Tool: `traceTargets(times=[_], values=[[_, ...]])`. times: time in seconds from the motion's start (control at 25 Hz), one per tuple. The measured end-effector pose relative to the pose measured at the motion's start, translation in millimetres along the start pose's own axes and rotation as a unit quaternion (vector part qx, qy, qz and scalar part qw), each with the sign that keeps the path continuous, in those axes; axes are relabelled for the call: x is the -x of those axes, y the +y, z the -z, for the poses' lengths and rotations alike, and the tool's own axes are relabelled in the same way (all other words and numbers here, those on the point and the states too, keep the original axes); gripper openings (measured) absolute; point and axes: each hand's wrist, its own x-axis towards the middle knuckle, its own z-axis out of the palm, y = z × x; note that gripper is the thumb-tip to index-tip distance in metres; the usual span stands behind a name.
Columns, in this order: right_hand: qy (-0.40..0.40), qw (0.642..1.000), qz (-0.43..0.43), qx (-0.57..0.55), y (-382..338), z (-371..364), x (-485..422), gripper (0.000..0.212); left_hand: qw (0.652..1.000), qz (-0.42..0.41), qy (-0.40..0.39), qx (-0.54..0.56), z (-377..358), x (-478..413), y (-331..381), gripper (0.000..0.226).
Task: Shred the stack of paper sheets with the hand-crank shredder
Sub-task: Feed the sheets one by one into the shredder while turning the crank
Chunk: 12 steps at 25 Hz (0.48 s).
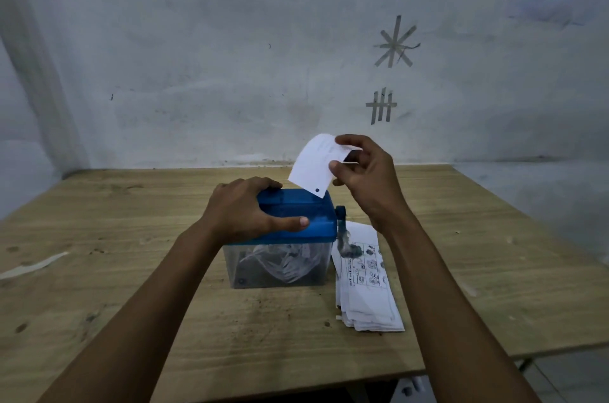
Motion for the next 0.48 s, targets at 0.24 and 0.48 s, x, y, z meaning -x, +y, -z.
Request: traceTargets(times=[0.24, 0.48], values=[[-0.050, 0.994, 0.055, 0.079, 4.1, -15.5, -11.1, 0.018, 0.995, 0.002, -0.004, 0.098, 2.0, 1.4, 1.9, 0.094], [-0.083, 0.994, 0.049, 0.041, 9.0, -24.8, -8.7, 0.020, 0.976, -0.014, 0.028, 0.213, 4.2, 0.3, -5.1, 0.045]])
